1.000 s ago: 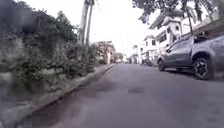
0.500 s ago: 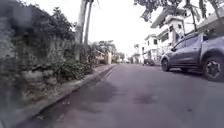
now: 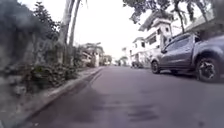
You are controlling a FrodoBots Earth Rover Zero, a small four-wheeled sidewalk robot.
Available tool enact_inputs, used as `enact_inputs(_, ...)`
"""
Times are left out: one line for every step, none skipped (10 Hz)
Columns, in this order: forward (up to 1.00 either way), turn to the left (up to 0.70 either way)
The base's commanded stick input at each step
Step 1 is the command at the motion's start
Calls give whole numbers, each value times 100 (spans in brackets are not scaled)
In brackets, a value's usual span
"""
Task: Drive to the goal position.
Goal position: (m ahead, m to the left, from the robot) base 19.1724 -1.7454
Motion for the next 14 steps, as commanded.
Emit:
enact_inputs(100, 0)
enact_inputs(100, 0)
enact_inputs(100, 0)
enact_inputs(100, 0)
enact_inputs(100, 0)
enact_inputs(100, 0)
enact_inputs(100, 0)
enact_inputs(100, 0)
enact_inputs(100, 0)
enact_inputs(100, 0)
enact_inputs(100, -2)
enact_inputs(100, -11)
enact_inputs(100, -21)
enact_inputs(100, -32)
